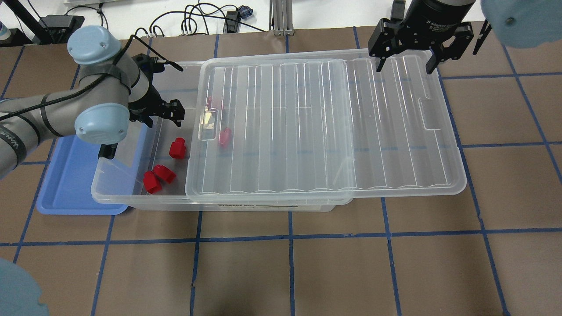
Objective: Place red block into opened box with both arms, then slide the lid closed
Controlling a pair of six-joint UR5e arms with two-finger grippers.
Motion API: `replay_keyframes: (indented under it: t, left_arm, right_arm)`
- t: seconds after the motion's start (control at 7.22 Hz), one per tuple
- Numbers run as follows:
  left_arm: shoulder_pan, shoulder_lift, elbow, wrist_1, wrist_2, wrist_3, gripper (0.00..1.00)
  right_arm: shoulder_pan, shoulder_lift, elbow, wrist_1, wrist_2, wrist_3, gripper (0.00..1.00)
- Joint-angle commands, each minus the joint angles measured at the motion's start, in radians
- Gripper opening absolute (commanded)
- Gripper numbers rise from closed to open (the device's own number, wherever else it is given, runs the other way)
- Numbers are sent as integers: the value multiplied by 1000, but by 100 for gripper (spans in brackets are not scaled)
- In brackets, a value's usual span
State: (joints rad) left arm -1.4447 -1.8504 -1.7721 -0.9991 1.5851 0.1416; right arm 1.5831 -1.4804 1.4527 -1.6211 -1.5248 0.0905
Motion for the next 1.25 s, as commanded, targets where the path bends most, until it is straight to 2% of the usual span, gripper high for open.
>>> replay_keyframes:
  t: [0.0, 0.14, 0.28, 0.42, 0.55, 0.83, 0.97, 1.11]
  left_arm:
    - [-22, 77, 184, -311, 56, -2, 100]
    - [-66, 106, 251, -455, 53, -19, 100]
    - [-127, 143, 288, -510, 49, -101, 100]
    - [-184, 166, 295, -512, 47, -175, 100]
    - [-206, 175, 296, -513, 47, -204, 100]
    - [-207, 192, 299, -551, 24, -206, 100]
    - [-207, 213, 293, -555, 21, -206, 100]
    - [-207, 223, 289, -556, 24, -206, 100]
  right_arm:
    - [0, 2, 0, 1, 0, 0, 100]
    - [0, 0, 0, 1, 0, 0, 100]
    - [-2, 0, 0, 1, 0, -2, 100]
    - [-15, 2, 0, 3, -3, 0, 100]
    - [-53, 6, 0, 7, -46, -32, 100]
    - [-252, 6, 12, 15, -45, -308, 100]
    - [-323, 3, 40, 13, -46, -401, 100]
    - [-342, 0, 72, 4, -41, -408, 100]
